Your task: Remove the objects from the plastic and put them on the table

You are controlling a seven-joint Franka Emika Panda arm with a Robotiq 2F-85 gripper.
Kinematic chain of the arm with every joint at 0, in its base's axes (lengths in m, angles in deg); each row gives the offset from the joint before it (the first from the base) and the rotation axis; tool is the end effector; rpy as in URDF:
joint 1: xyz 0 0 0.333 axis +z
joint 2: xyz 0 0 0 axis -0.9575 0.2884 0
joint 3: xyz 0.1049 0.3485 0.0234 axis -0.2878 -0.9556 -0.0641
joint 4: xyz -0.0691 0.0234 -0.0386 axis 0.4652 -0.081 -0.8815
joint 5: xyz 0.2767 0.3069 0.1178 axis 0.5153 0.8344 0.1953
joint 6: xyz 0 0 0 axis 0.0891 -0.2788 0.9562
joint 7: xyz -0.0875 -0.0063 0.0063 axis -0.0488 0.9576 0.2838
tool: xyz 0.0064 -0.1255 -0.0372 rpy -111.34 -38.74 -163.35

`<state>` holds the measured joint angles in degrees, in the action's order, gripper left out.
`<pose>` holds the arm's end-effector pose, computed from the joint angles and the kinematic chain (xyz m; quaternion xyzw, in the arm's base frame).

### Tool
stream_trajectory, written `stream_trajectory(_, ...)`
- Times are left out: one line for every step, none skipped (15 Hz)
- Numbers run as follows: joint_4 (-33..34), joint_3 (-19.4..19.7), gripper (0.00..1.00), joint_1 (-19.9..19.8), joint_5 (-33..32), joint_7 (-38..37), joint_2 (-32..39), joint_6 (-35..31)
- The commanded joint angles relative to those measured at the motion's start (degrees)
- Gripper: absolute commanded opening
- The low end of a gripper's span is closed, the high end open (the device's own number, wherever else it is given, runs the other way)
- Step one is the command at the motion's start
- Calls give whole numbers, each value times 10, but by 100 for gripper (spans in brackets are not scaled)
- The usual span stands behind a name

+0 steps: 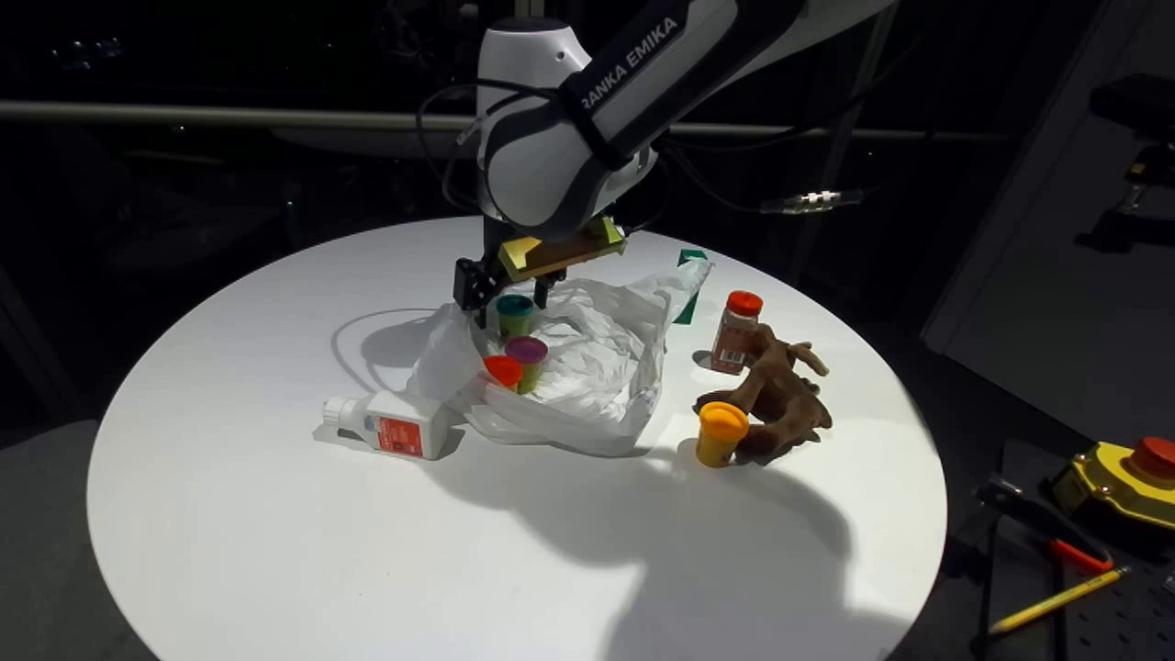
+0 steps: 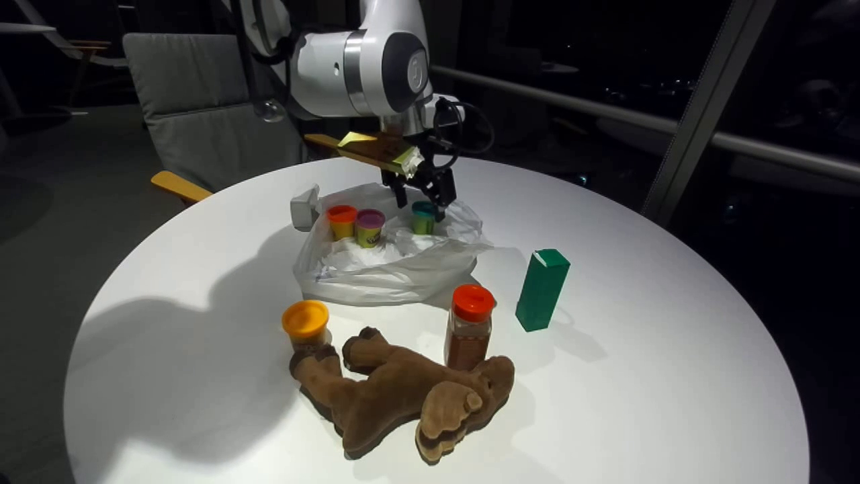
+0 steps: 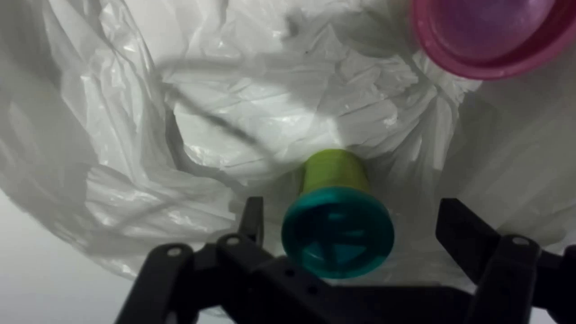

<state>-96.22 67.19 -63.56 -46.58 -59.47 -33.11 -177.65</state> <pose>0.8146 0.0799 0.1494 0.9884 -0.0885 0.1112 0.0541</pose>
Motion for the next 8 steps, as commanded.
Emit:
stream_trajectory(38,6,68,0,14,9,18,14)
stream_trajectory(40,6,58,0,14,10,19,15)
stream_trajectory(39,7,51,1,14,10,18,16)
stream_trajectory(40,7,44,1,14,9,19,17)
stream_trajectory(37,9,35,3,12,6,16,16)
stream_trajectory(34,12,29,5,11,3,15,15)
stream_trajectory(29,14,27,7,10,1,12,12)
stream_trajectory(23,17,26,10,9,-7,7,11)
